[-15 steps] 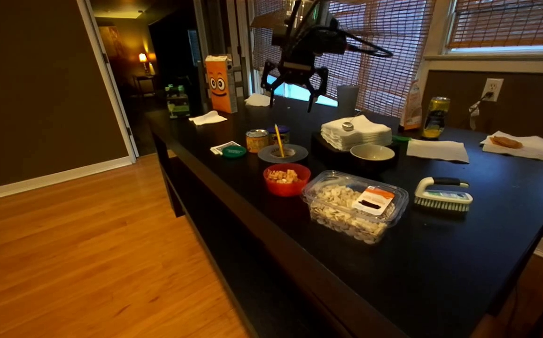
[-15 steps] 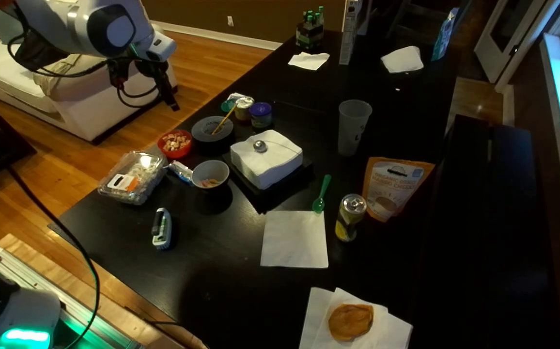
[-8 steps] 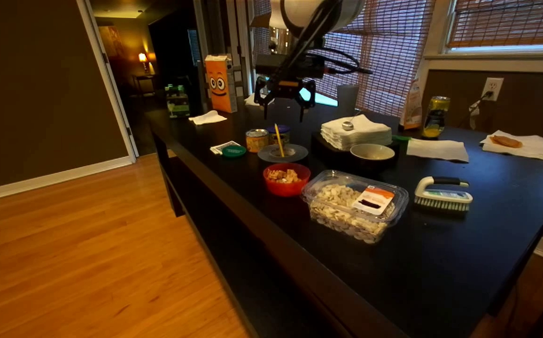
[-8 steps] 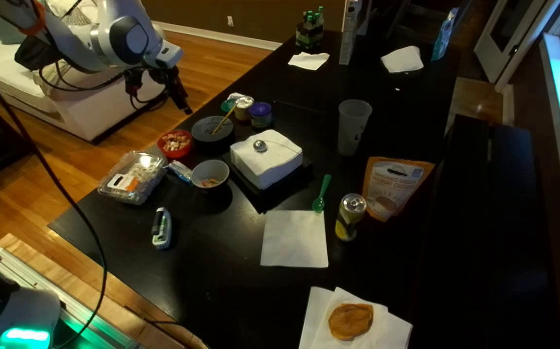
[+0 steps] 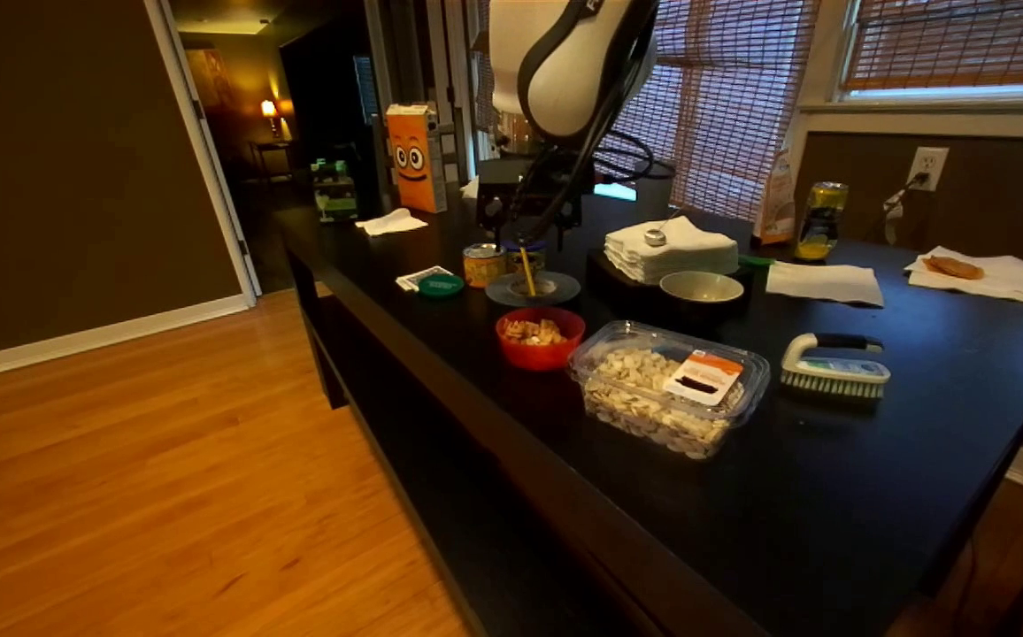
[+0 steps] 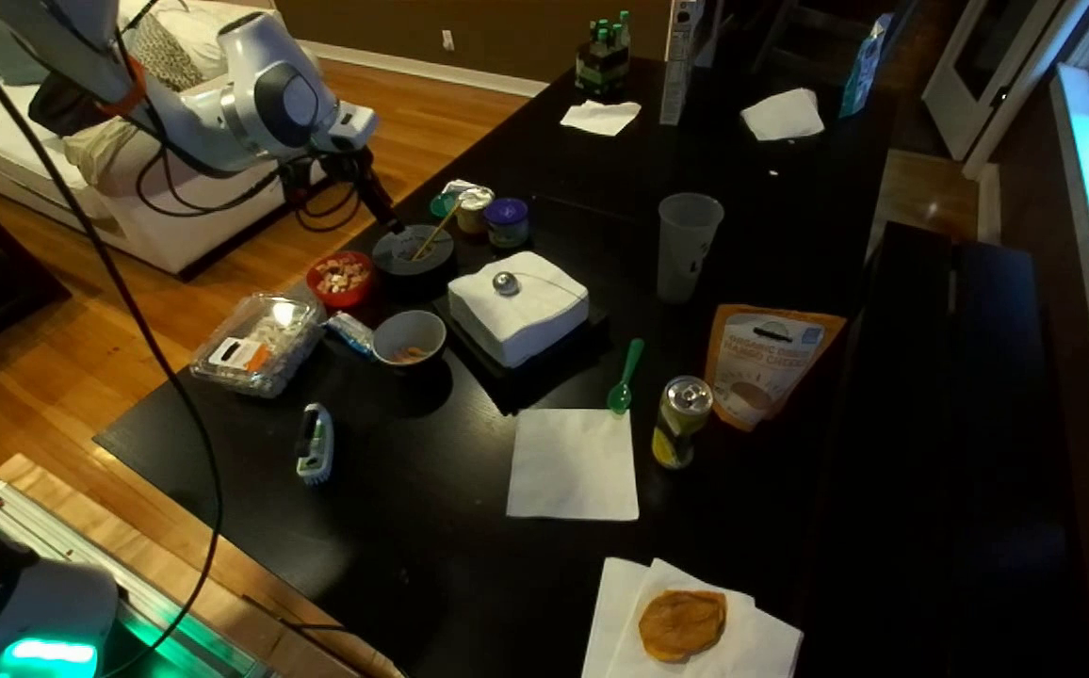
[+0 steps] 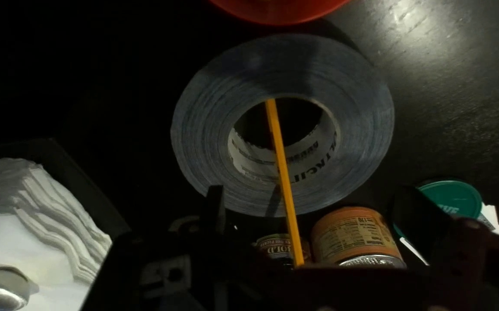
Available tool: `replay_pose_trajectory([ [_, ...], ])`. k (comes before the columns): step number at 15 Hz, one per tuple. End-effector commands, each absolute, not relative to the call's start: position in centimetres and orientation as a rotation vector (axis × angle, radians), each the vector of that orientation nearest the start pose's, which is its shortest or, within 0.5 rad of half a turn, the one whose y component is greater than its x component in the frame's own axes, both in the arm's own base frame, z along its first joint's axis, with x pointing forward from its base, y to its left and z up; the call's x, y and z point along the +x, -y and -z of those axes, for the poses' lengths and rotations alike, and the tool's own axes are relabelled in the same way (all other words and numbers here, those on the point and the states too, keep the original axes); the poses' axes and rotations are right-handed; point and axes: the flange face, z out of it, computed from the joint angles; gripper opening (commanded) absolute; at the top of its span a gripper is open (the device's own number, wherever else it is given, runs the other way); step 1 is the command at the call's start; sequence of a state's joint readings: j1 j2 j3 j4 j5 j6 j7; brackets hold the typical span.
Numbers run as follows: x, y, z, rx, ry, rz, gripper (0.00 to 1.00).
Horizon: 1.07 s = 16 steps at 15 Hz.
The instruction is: Remove the pencil from the object and put it on the table
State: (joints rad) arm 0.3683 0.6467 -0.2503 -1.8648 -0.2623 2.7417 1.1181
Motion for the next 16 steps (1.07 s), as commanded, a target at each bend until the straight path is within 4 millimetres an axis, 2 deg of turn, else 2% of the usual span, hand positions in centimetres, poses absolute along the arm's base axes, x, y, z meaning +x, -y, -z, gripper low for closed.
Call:
replay_pose_trajectory([
  [1,67.4,-10.5,-18.2,-3.001,-1.045,0.640,1.00],
  [4,68.5,-10.3,-17.0,-3.015,-1.033,0.669,1.00],
  [5,68.8,-10.1,-16.8,-3.019,-1.034,0.675,0.91],
  [6,69.2,-9.9,-16.6,-3.023,-1.036,0.686,0.72],
  [9,70.0,-9.3,-16.3,-3.023,-1.041,0.727,0.50],
  [10,70.4,-9.0,-16.3,-3.023,-1.048,0.740,0.46],
  [11,70.6,-8.7,-16.2,-3.025,-1.053,0.749,0.50],
  [13,71.0,-8.3,-15.9,-3.029,-1.060,0.760,0.45],
  [14,71.2,-8.1,-15.8,-3.033,-1.061,0.766,0.47],
  [15,71.3,-8.0,-15.6,-3.037,-1.062,0.770,0.44],
  [16,71.5,-7.9,-15.4,-3.041,-1.064,0.774,0.47],
])
